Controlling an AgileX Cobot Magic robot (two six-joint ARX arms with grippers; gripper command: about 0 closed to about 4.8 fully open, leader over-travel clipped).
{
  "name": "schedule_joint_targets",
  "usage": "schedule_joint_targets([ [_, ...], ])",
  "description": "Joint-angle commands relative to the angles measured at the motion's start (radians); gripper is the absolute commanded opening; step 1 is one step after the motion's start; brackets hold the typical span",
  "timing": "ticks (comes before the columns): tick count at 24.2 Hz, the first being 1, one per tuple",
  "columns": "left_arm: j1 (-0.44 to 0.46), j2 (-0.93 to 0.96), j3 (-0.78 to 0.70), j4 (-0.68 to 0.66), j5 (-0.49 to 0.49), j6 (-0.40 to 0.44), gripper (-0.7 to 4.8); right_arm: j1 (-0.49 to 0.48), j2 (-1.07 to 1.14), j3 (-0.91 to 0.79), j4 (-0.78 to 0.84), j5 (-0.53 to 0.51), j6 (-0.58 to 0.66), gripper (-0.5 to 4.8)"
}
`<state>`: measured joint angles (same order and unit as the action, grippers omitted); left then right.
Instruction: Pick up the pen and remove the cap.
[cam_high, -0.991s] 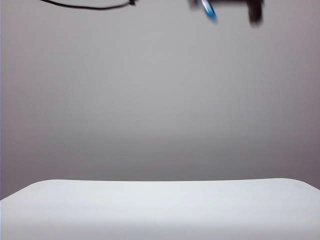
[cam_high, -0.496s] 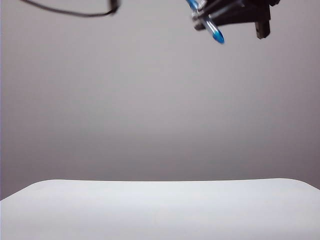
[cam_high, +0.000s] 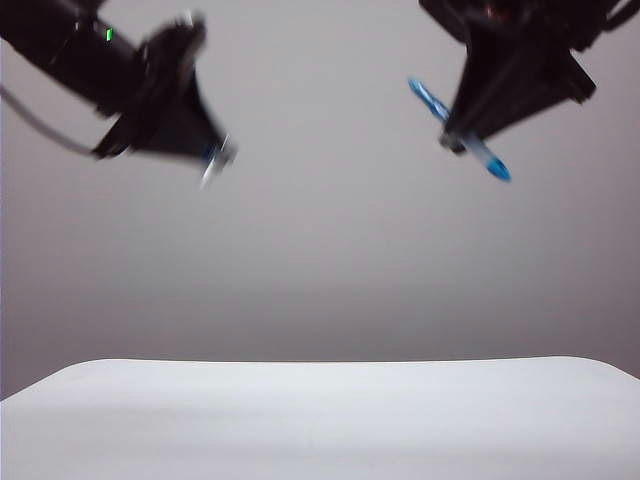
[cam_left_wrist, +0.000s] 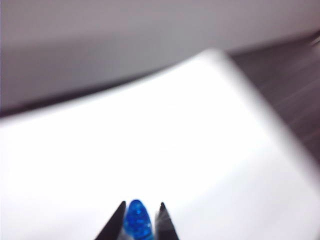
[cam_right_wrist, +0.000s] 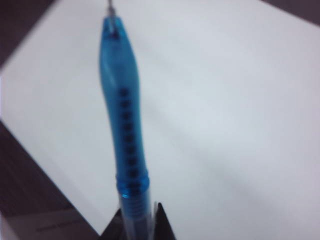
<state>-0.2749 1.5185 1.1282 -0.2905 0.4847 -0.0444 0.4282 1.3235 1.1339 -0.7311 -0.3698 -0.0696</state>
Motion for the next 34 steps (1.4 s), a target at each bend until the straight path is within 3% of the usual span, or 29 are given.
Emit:
schedule_joint_targets([
  [1,-0.027,-0.004,0.003,-0.174,-0.246,0.124,-0.05,0.001,0.050,0.002,-0.006,0.084,0.015,-0.06],
  [4,-0.039,0.000,0.003,-0.251,-0.330,0.134,-0.05,-0.001,0.117,0.003,-0.002,0.123,0.014,-0.06],
  [9,-0.039,0.081,0.003,-0.375,-0.324,0.135,0.07,-0.001,0.294,0.003,0.035,0.183,0.013,-0.06],
  [15,-0.042,0.228,0.003,-0.435,-0.323,0.115,0.25,-0.002,0.417,0.003,0.074,0.255,-0.010,-0.06],
  [23,-0.101,0.394,0.003,-0.374,-0.320,0.115,0.25,-0.022,0.514,0.003,0.092,0.267,-0.022,-0.06],
  [32,-0.188,0.445,0.003,-0.266,-0.464,0.095,0.26,-0.041,0.576,-0.003,0.142,0.289,-0.039,-0.06],
  [34,-0.191,0.444,0.003,-0.259,-0.459,0.097,0.62,-0.049,0.605,-0.003,0.143,0.286,-0.039,-0.05],
])
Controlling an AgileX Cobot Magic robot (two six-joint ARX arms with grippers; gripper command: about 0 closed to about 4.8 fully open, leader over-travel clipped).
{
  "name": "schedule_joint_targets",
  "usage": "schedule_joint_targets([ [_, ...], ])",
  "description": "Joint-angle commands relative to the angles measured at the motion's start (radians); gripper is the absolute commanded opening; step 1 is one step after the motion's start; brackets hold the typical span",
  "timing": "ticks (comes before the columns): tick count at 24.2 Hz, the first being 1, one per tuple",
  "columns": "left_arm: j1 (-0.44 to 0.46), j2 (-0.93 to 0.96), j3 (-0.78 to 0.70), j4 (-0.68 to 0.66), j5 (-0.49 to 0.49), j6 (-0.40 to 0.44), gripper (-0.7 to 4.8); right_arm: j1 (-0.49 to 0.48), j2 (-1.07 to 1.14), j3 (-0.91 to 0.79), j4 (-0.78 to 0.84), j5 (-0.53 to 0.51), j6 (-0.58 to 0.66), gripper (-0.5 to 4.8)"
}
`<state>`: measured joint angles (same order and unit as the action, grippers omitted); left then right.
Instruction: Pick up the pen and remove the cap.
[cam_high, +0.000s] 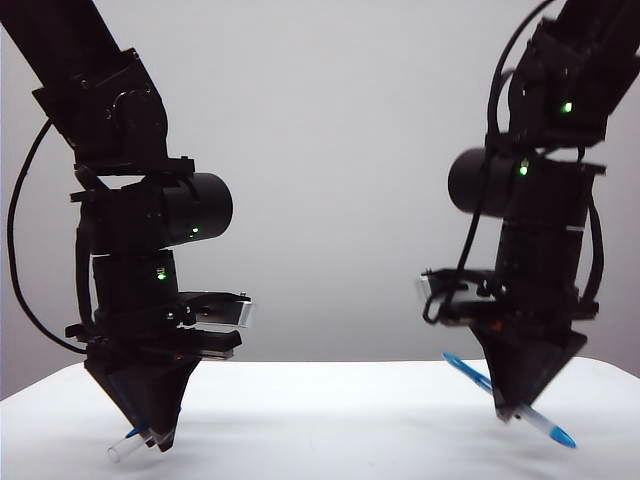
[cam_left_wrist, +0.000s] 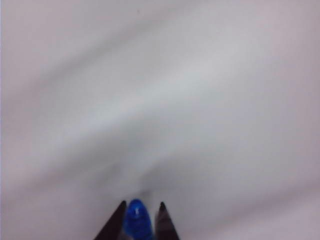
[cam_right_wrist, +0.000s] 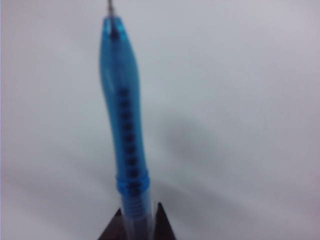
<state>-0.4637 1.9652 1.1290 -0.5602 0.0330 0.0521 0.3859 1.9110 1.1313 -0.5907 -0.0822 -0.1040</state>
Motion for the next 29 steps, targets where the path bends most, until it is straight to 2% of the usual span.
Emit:
schedule_joint_targets([
  [1,-0.002,-0.002,0.002,0.010,-0.006,0.005,1.40,-0.008,0.035,-0.001,0.007,-0.001,-0.005,0.01],
  [2,-0.002,-0.002,0.002,0.010,-0.004,0.005,1.84,-0.008,0.047,-0.001,0.011,0.000,-0.005,0.27],
  [3,-0.002,-0.002,0.002,0.010,0.015,0.005,2.14,-0.008,0.061,-0.001,0.016,0.002,-0.004,0.74],
  [6,-0.002,-0.002,0.002,0.011,0.016,0.010,2.32,-0.008,0.070,-0.001,0.028,0.002,-0.004,1.10],
  [8,-0.002,-0.002,0.002,0.011,0.016,0.019,3.12,-0.008,0.071,-0.001,0.047,0.004,-0.005,1.18],
  [10,-0.002,-0.002,0.002,0.010,0.014,0.019,4.41,-0.008,0.070,0.001,0.058,0.007,-0.005,1.18],
  [11,-0.002,-0.002,0.002,0.009,0.015,0.019,4.79,-0.008,0.070,0.001,0.063,0.006,-0.004,1.23],
  [16,-0.002,-0.002,0.002,0.007,0.023,0.019,4.79,-0.008,0.070,0.001,0.073,0.006,-0.004,2.59],
  [17,-0.003,-0.002,0.002,-0.003,0.008,0.024,4.79,-0.009,0.070,0.001,0.068,0.017,-0.004,2.71],
  [19,-0.013,-0.002,0.002,-0.011,-0.077,0.027,4.79,-0.009,0.070,0.001,0.066,0.037,-0.004,2.71],
  [20,-0.021,-0.002,0.002,-0.019,-0.154,0.032,4.79,-0.008,0.070,0.001,0.067,0.039,-0.004,2.73],
  [21,-0.031,-0.002,0.002,-0.027,-0.181,0.047,4.79,-0.008,0.070,0.001,0.068,0.039,-0.004,2.75],
  [22,-0.034,-0.002,0.002,-0.029,-0.164,0.048,4.79,-0.008,0.070,0.001,0.069,0.039,-0.004,2.75],
  [23,-0.034,-0.002,0.002,-0.028,-0.097,0.040,4.79,-0.008,0.070,0.001,0.070,0.039,-0.004,2.75],
  [24,-0.031,-0.002,0.002,-0.021,0.026,0.026,4.79,-0.008,0.070,0.001,0.070,0.039,-0.004,2.75],
  [25,-0.025,-0.002,0.002,0.000,0.076,-0.009,4.79,-0.008,0.070,0.001,0.068,0.038,-0.004,2.76],
  [27,-0.037,-0.002,0.003,0.005,0.000,-0.006,4.79,-0.008,0.070,0.001,0.068,0.026,-0.004,2.75],
  [28,-0.041,-0.002,0.003,0.004,-0.002,-0.003,4.79,-0.008,0.069,0.002,0.069,0.007,-0.004,2.75],
  [29,-0.040,-0.002,0.003,0.005,0.042,0.000,4.79,-0.009,0.068,0.002,0.071,-0.006,-0.004,2.76],
])
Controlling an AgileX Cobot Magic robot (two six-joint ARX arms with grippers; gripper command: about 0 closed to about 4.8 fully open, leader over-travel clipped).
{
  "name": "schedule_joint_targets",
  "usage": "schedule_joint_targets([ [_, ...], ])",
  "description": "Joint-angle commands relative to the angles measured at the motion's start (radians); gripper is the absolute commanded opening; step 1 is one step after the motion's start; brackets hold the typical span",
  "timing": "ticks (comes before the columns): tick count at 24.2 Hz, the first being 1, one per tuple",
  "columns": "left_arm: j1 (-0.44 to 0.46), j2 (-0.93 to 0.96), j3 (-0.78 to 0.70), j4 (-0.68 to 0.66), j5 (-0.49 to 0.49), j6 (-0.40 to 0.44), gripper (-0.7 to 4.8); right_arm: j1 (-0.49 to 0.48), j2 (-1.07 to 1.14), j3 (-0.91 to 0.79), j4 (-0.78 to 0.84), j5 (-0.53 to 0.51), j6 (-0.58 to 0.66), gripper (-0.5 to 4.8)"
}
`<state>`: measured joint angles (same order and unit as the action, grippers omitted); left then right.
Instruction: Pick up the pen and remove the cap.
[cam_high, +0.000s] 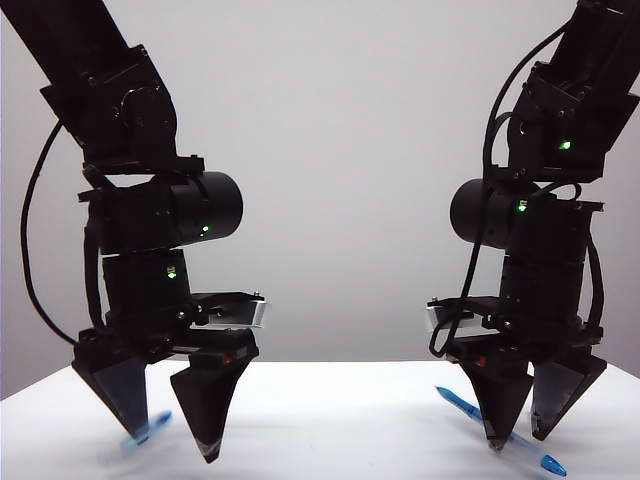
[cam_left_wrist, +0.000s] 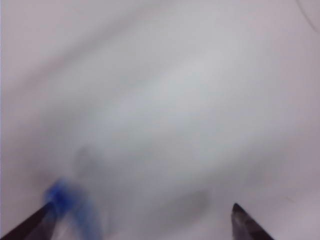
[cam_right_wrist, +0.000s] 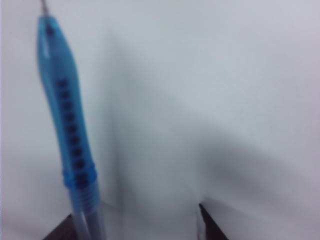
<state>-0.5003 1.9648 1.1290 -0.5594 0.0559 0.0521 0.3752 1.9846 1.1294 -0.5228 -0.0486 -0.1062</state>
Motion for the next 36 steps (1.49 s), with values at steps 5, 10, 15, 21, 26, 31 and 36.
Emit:
schedule_joint_targets([
  [5,-0.010,-0.003,0.009,-0.008,-0.025,0.019,4.79,0.002,-0.007,0.040,-0.026,-0.040,-0.002,3.05],
  [10,-0.010,-0.010,0.055,-0.051,-0.030,0.021,4.79,0.002,-0.008,0.098,-0.073,-0.040,-0.002,3.06],
  [15,-0.010,-0.011,0.197,-0.214,-0.037,0.026,4.79,0.002,-0.021,0.169,-0.193,-0.086,0.006,3.06],
  [21,-0.010,-0.103,0.245,-0.342,-0.078,0.041,4.79,0.002,-0.110,0.176,-0.320,-0.202,0.013,2.92],
  [26,-0.010,-0.311,0.244,-0.455,-0.190,0.041,4.79,0.002,-0.301,0.171,-0.344,-0.196,0.035,2.92],
  [31,-0.008,-0.637,0.233,-0.462,-0.208,-0.013,4.79,-0.015,-0.654,0.089,-0.291,-0.140,0.115,2.92],
  [36,-0.008,-0.918,0.094,-0.411,-0.331,-0.017,4.79,-0.085,-0.988,-0.025,-0.250,-0.034,0.157,2.91],
])
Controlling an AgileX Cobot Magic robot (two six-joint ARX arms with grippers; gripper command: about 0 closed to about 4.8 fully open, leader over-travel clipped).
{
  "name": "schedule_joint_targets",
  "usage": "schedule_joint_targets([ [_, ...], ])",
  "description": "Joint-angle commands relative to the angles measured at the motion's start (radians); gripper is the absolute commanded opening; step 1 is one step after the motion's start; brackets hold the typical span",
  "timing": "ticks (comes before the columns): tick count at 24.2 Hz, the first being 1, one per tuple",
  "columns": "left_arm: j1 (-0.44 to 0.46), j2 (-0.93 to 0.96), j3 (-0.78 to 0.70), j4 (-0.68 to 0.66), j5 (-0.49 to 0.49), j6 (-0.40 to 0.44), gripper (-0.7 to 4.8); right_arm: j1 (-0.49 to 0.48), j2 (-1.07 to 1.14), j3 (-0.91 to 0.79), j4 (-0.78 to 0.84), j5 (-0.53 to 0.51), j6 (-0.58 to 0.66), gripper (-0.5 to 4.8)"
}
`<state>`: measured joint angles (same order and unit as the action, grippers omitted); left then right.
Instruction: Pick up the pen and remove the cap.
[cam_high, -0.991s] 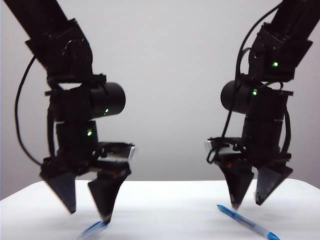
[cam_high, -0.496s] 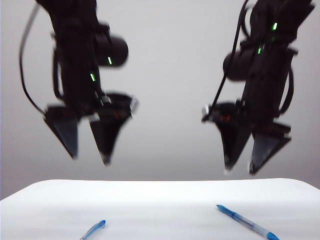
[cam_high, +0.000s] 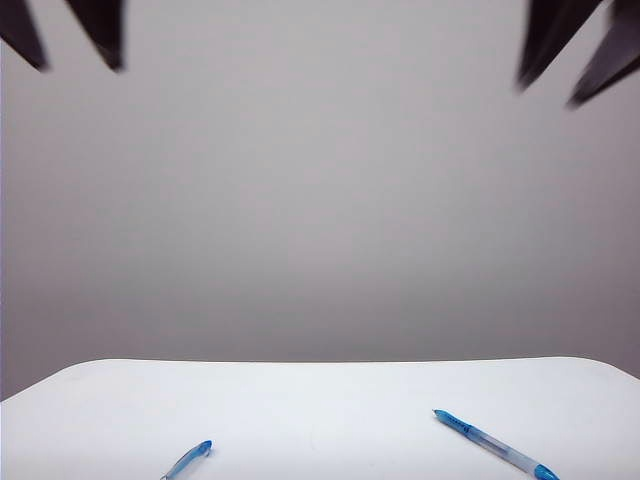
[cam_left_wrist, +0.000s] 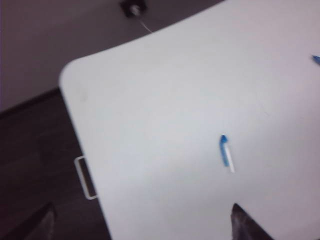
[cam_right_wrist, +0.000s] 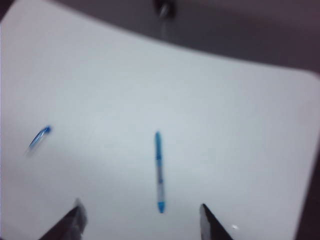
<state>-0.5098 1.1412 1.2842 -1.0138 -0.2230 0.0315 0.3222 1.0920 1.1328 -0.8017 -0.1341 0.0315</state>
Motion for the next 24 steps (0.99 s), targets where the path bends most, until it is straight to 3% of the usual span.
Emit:
schedule_joint_targets([
  [1,0.020,-0.185,-0.133,0.100,-0.063,0.006,4.79,-0.064,-0.177,-0.053,0.044,0.066,0.021,2.88],
  [6,0.221,-0.462,-0.385,0.265,-0.064,0.024,4.79,-0.171,-0.475,-0.150,0.126,0.099,0.027,1.44],
  [7,0.277,-0.516,-0.434,0.296,-0.037,0.023,4.52,-0.196,-0.533,-0.181,0.150,0.089,0.025,0.72],
  [8,0.336,-0.580,-0.481,0.326,0.040,0.013,3.83,-0.220,-0.607,-0.240,0.198,0.063,0.025,0.29],
  [9,0.383,-0.644,-0.526,0.368,0.110,-0.005,3.38,-0.229,-0.665,-0.297,0.232,0.061,0.025,0.18],
  [10,0.398,-0.678,-0.550,0.397,0.121,-0.019,3.07,-0.232,-0.702,-0.335,0.251,0.063,0.025,0.06],
  [13,0.409,-0.823,-0.651,0.532,0.121,-0.023,1.30,-0.230,-0.869,-0.507,0.349,0.064,0.084,-0.01],
  [15,0.409,-0.898,-0.709,0.631,0.236,-0.069,1.03,-0.230,-0.951,-0.600,0.424,0.065,0.167,-0.01],
  [17,0.409,-0.966,-0.785,0.721,0.269,-0.090,0.08,-0.229,-1.037,-0.721,0.538,0.056,0.262,-0.01],
  [20,0.409,-1.037,-0.895,0.787,0.269,-0.095,-0.03,-0.229,-1.093,-0.834,0.595,0.051,0.287,-0.01],
  [24,0.409,-1.125,-1.023,0.843,0.290,-0.217,-0.03,-0.229,-1.092,-0.908,0.651,0.058,0.282,-0.01],
])
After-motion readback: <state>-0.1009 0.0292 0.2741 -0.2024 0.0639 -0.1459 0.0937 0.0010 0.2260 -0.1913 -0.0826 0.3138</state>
